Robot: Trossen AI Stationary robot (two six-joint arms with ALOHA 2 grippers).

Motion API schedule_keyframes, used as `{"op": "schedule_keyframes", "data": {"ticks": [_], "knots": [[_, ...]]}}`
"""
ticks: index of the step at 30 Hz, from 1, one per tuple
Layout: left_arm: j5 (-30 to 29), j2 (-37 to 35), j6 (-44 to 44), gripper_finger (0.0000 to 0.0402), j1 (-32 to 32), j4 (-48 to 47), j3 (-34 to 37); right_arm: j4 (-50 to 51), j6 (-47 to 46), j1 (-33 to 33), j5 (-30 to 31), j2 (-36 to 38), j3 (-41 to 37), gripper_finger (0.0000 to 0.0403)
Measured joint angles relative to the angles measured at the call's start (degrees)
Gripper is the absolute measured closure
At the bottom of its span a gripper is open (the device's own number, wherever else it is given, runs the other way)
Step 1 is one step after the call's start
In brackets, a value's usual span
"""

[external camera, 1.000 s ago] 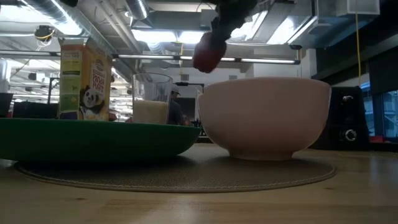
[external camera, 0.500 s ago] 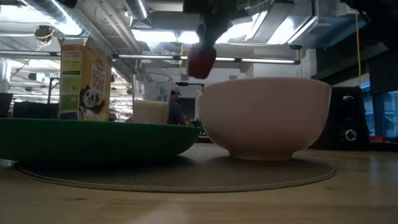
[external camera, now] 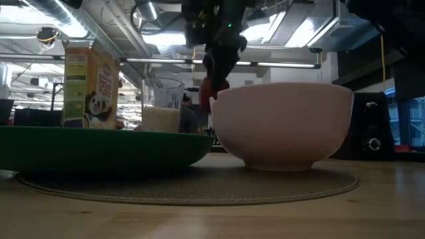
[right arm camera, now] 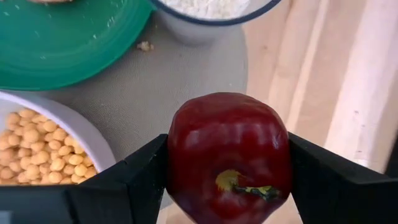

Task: Arrange a breakfast setting
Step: Put the red apple on the grey tablemat to the top left of the white bowl

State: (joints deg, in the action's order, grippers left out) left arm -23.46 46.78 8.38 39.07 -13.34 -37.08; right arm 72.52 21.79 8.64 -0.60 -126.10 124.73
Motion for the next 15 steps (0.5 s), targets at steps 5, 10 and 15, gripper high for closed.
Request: {"op": "schedule_keyframes", "data": {"ticks": [5, 10, 15], "knots": [[0.0, 0.0, 0.0, 0.0191, 0.0, -0.02, 0.0, -0.46, 0.86, -0.08, 0.06, -1.67, -0.4, 0.0141], [-0.02, 0.0, 0.0, 0.0191, 0.0, -0.02, 0.0, -3.27, 2.5, -0.53, 0.03, -1.47, -5.31, 0.0141], [-0.02, 0.0, -0.2, 0.0191, 0.0, 0.0, 0.0, -5.14, 2.57, -0.74, 0.11, -1.12, -9.68, 0.0141]]}}
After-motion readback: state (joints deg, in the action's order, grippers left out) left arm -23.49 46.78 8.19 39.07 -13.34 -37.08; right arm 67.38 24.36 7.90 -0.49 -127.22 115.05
